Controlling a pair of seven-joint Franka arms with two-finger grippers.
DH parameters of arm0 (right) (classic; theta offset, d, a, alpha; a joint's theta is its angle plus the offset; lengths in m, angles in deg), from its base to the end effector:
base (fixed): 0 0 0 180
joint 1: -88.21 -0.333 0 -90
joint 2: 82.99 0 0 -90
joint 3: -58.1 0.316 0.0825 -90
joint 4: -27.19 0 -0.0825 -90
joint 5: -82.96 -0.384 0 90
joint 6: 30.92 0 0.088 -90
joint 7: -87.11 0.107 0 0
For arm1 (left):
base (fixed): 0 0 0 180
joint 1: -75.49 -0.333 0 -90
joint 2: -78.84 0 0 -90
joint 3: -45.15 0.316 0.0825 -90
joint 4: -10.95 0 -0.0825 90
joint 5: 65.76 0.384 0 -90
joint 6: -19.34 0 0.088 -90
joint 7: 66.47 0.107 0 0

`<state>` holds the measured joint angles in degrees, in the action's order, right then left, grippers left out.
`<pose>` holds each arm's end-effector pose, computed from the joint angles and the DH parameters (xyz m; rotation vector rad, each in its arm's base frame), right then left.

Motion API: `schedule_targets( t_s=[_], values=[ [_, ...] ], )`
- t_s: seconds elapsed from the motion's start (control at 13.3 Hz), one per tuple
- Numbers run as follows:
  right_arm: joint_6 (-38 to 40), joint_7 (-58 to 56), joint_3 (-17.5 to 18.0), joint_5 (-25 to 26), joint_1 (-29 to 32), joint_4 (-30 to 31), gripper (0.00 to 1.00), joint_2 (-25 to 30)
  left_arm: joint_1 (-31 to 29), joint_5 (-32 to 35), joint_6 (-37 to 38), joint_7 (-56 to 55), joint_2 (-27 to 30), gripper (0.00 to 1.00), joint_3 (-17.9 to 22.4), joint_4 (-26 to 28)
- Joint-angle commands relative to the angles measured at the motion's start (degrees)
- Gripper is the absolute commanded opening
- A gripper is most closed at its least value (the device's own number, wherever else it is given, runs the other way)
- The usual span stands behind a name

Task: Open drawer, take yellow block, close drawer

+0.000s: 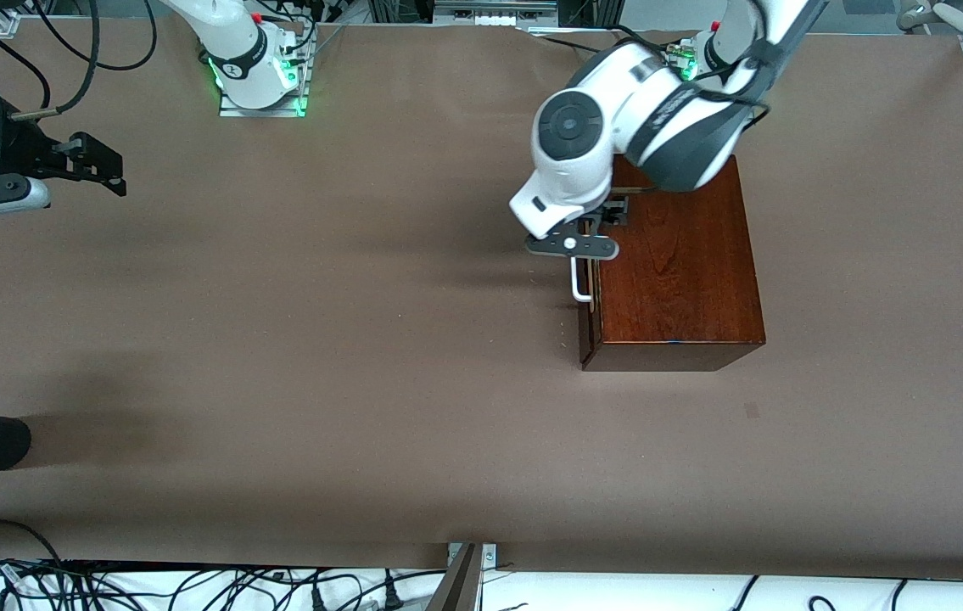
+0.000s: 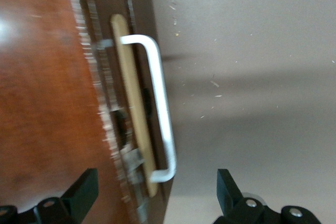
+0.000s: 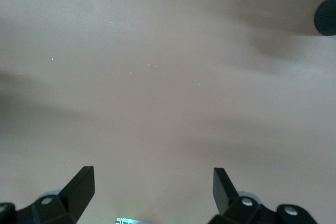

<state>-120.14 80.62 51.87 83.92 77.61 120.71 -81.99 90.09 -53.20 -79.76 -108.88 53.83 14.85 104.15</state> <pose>0.5445 0.0393 0.6040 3.1124 0.2964 -0.0906 0.4870 -0.4058 0.3763 -2.9438 0.1419 0.2983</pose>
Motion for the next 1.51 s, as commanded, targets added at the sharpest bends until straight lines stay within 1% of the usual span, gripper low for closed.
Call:
schedule_targets(
  t_s=[0.0, 0.45, 0.9, 1.43],
  values=[
    [1.2, 0.0, -0.3, -0.8, -0.1, -1.3, 1.0, -0.5, 0.7, 3.9, -0.9, -3.1, -2.8, 1.0, -0.3, -1.2],
    [1.2, 0.0, -0.2, -0.8, -0.1, -1.2, 1.0, -0.5, 1.0, 8.3, -4.7, -3.5, -6.8, 1.0, -0.2, -1.0],
    [1.1, 0.0, -0.3, -0.8, -0.1, -1.2, 1.0, -0.5, 1.4, 8.4, -4.7, -6.5, -6.6, 1.0, -0.1, 3.1],
    [1.1, 0.0, -0.3, -0.8, -0.1, -1.3, 1.0, -0.5, 3.0, 8.4, -4.7, -8.5, -6.8, 1.0, -0.2, 3.6]
  ],
)
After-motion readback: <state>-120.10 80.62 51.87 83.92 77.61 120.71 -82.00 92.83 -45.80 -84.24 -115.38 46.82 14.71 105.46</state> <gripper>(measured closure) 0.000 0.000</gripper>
